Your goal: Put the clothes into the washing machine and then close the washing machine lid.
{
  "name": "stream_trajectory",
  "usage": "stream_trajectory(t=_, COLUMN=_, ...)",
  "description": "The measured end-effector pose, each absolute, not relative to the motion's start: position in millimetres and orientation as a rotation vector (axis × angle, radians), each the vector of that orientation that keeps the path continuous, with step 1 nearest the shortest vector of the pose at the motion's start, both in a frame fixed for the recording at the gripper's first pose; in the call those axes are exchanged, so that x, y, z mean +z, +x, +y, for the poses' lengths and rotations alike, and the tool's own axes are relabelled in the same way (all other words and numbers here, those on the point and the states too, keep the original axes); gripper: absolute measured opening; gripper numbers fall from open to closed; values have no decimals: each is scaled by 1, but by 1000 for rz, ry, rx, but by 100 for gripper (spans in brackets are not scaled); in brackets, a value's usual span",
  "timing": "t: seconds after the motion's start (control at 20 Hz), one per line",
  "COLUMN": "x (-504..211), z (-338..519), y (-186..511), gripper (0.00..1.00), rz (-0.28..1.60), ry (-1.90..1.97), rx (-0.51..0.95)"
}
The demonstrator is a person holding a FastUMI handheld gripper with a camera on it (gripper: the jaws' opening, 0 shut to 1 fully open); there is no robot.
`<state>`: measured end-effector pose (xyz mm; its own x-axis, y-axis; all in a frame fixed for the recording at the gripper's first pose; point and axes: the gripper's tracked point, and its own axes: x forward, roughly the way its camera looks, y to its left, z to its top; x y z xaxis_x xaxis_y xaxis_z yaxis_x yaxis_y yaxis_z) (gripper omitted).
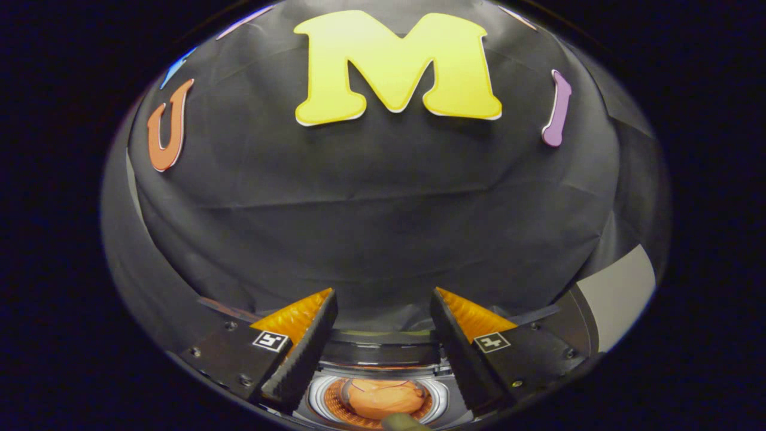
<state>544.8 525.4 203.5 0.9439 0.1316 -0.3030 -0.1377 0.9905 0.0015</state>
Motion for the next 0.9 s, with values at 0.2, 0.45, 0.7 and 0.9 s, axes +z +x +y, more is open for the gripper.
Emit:
stream_trajectory(t=0.2, x=202, z=524, y=540, gripper=98, rz=230, ry=-21, rx=147)
stream_trajectory(t=0.45, x=201, z=523, y=531, gripper=98, rz=190, ry=-25, rx=161)
stream_trajectory(t=0.7, x=199, z=522, y=517, gripper=98, rz=131, ry=-29, rx=173)
stream_trajectory(t=0.9, x=195, z=520, y=506, gripper=98, rz=129, ry=-34, rx=180)
